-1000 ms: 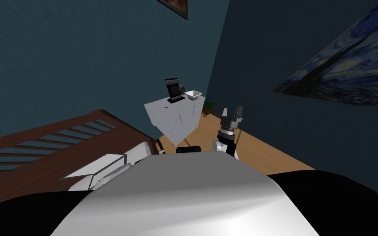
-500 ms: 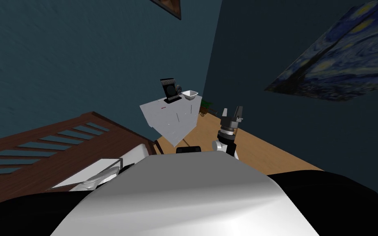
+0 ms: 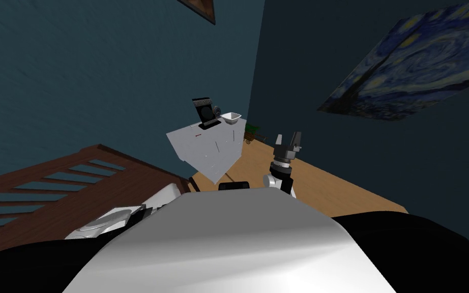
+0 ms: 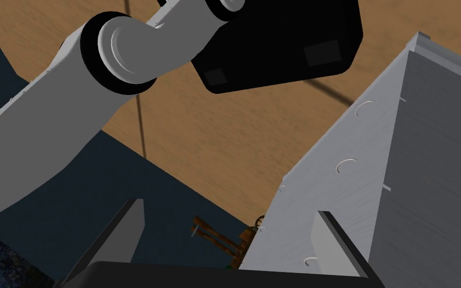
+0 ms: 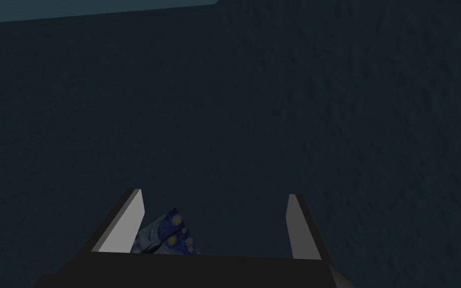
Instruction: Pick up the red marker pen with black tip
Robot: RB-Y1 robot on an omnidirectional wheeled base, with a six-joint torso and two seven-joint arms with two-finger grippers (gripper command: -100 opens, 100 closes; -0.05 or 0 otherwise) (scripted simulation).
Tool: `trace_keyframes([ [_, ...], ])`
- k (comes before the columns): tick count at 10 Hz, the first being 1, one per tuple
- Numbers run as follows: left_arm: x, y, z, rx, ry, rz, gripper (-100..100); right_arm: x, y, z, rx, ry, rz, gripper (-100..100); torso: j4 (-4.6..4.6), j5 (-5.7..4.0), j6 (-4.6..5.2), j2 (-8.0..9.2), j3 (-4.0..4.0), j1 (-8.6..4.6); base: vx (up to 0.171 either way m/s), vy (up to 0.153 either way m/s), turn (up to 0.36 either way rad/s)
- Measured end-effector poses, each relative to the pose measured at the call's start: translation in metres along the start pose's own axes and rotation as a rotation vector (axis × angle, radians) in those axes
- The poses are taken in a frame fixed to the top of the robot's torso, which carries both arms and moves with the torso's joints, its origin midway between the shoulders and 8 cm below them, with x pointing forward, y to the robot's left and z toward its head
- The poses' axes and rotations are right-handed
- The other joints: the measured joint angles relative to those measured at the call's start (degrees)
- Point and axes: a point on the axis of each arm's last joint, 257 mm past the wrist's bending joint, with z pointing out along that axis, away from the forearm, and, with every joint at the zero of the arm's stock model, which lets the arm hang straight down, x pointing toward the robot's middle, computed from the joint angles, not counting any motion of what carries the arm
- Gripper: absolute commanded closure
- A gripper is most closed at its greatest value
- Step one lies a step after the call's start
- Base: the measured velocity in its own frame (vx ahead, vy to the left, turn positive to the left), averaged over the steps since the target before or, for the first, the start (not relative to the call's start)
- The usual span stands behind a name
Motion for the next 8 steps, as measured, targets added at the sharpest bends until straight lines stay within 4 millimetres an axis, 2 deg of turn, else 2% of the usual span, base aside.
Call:
trace_keyframes([
  [1,0.006,0.008,-0.007,-0.014,0.018,0.002,-100,0.0,0.0,0.0,0.0,0.0,0.0,0,0.0,0.02,-0.03,0.01,0.01,0.01,0.01,-0.009,-0.239],
  [2,0.016,0.014,-0.023,-0.022,0.061,0.007,-100,0.0,0.0,0.0,0.0,0.0,0.0,0,0.0,-0.01,0.04,-0.03,-0.02,0.0,0.012,0.005,-0.159],
  [3,0.025,0.029,-0.042,-0.046,0.098,0.01,-100,0.0,0.0,0.0,0.0,0.0,0.0,0,-0.01,0.01,-0.01,-0.04,-0.03,0.04,0.024,-0.024,-0.239],
  [4,0.042,0.038,-0.061,-0.063,0.148,0.007,-100,0.0,0.0,0.0,0.0,0.0,0.0,0,-0.02,0.0,0.02,-0.08,-0.04,-0.05,0.024,-0.031,-0.091],
  [8,0.059,0.06,-0.126,-0.13,0.275,0.022,-100,0.0,0.0,0.0,0.0,0.0,0.0,0,-0.03,-0.02,-0.02,-0.13,-0.07,-0.13,0.025,-0.026,-0.075],
])
